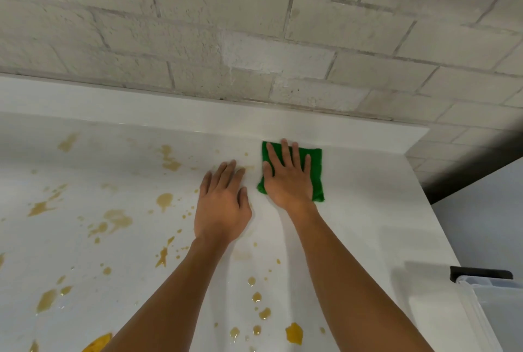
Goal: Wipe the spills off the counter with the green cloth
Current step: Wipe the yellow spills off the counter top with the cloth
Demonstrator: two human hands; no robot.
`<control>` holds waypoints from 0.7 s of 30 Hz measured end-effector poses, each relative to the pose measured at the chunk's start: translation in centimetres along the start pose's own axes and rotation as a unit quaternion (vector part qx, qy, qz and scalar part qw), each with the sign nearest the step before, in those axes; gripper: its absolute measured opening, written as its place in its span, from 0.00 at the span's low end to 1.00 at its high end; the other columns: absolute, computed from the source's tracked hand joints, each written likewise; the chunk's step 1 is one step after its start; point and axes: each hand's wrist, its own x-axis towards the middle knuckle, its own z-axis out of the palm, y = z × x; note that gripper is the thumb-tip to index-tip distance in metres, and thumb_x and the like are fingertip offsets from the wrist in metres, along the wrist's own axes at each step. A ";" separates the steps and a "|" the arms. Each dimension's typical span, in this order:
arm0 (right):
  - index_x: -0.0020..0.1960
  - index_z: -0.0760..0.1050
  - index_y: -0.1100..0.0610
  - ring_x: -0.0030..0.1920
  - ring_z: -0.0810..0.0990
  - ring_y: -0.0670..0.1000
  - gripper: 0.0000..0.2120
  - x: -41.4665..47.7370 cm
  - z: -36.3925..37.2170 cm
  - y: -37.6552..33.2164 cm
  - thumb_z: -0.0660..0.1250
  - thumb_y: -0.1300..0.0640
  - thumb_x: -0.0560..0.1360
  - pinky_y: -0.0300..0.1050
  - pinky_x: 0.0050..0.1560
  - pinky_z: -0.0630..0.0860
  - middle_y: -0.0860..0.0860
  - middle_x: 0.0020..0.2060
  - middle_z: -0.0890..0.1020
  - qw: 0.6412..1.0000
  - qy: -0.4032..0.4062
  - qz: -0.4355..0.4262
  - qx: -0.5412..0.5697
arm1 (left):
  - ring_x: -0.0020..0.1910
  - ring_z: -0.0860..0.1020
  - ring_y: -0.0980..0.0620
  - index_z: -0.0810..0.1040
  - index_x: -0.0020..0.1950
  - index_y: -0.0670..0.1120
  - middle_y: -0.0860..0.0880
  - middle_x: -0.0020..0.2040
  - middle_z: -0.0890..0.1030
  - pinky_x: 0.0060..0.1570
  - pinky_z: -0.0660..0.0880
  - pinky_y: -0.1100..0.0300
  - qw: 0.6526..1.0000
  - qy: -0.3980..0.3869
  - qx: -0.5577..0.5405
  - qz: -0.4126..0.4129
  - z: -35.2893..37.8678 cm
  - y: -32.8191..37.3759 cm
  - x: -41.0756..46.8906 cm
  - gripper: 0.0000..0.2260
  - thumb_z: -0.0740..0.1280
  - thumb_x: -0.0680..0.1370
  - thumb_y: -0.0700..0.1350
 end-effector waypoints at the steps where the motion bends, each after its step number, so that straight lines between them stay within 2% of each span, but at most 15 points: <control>1: 0.87 0.42 0.42 0.85 0.34 0.53 0.28 -0.4 0.1 -0.2 0.40 0.40 0.88 0.62 0.84 0.36 0.48 0.86 0.39 0.999 -0.003 -0.031 -0.004 | 0.81 0.64 0.47 0.74 0.77 0.45 0.45 0.80 0.70 0.80 0.59 0.42 1.000 -0.001 0.000 0.000 0.0 0.0 0.0 0.24 0.56 0.82 0.49; 3: 0.87 0.45 0.41 0.86 0.37 0.51 0.28 -1.9 0.1 0.7 0.41 0.40 0.87 0.60 0.84 0.37 0.47 0.87 0.41 0.995 -0.003 -0.096 -0.009 | 0.81 0.64 0.47 0.73 0.77 0.45 0.46 0.80 0.69 0.81 0.58 0.43 1.000 -0.005 0.000 -0.001 0.0 0.0 0.0 0.24 0.55 0.82 0.49; 5: 0.86 0.48 0.40 0.86 0.39 0.49 0.30 -3.4 0.0 2.8 0.40 0.37 0.85 0.60 0.85 0.38 0.45 0.87 0.44 0.993 0.010 -0.114 -0.013 | 0.81 0.64 0.47 0.73 0.77 0.45 0.46 0.80 0.69 0.81 0.59 0.43 1.000 -0.001 -0.006 -0.001 -0.1 0.0 -0.1 0.24 0.56 0.82 0.49; 7: 0.86 0.47 0.39 0.86 0.38 0.49 0.31 -3.7 -0.5 4.7 0.38 0.36 0.84 0.60 0.85 0.38 0.44 0.87 0.43 0.998 0.011 -0.064 -0.020 | 0.81 0.64 0.47 0.74 0.77 0.45 0.46 0.80 0.70 0.80 0.59 0.42 1.000 0.003 -0.008 0.001 -0.1 -0.1 -0.1 0.24 0.56 0.82 0.49; 10: 0.87 0.42 0.41 0.86 0.36 0.52 0.28 -1.7 -0.8 4.2 0.40 0.40 0.87 0.63 0.84 0.37 0.47 0.86 0.40 0.999 0.006 0.030 -0.020 | 0.81 0.64 0.47 0.74 0.77 0.45 0.46 0.80 0.69 0.80 0.59 0.43 1.000 -0.001 -0.006 0.000 0.0 -0.1 -0.1 0.24 0.56 0.82 0.49; 12: 0.87 0.40 0.42 0.85 0.34 0.54 0.28 -0.5 -0.6 2.3 0.40 0.41 0.87 0.64 0.84 0.36 0.49 0.86 0.38 0.999 0.004 0.039 -0.010 | 0.81 0.64 0.47 0.74 0.77 0.45 0.46 0.80 0.69 0.80 0.59 0.43 1.000 -0.003 -0.006 0.000 0.0 -0.1 -0.1 0.24 0.56 0.82 0.49; 16: 0.87 0.44 0.43 0.86 0.37 0.55 0.29 -2.2 0.6 0.8 0.40 0.40 0.87 0.65 0.84 0.40 0.50 0.87 0.41 0.999 0.000 -0.047 -0.010 | 0.82 0.63 0.47 0.73 0.78 0.45 0.46 0.80 0.69 0.81 0.58 0.43 1.000 -0.014 -0.005 -0.001 -0.1 -0.1 -0.1 0.25 0.54 0.82 0.50; 19: 0.87 0.53 0.44 0.87 0.45 0.55 0.30 -7.1 1.3 2.2 0.40 0.39 0.86 0.66 0.84 0.45 0.50 0.87 0.49 0.992 0.044 -0.116 -0.015 | 0.82 0.61 0.48 0.71 0.79 0.45 0.46 0.82 0.67 0.82 0.55 0.44 1.000 -0.023 -0.009 -0.002 -0.2 -0.1 -0.2 0.27 0.51 0.82 0.51; 21: 0.86 0.55 0.43 0.87 0.46 0.53 0.29 -10.0 1.4 4.3 0.42 0.38 0.87 0.64 0.85 0.45 0.49 0.87 0.51 0.991 0.062 -0.121 -0.013 | 0.83 0.58 0.48 0.70 0.80 0.45 0.47 0.83 0.65 0.83 0.51 0.45 0.999 -0.036 -0.024 -0.002 -0.3 -0.2 -0.3 0.29 0.49 0.82 0.53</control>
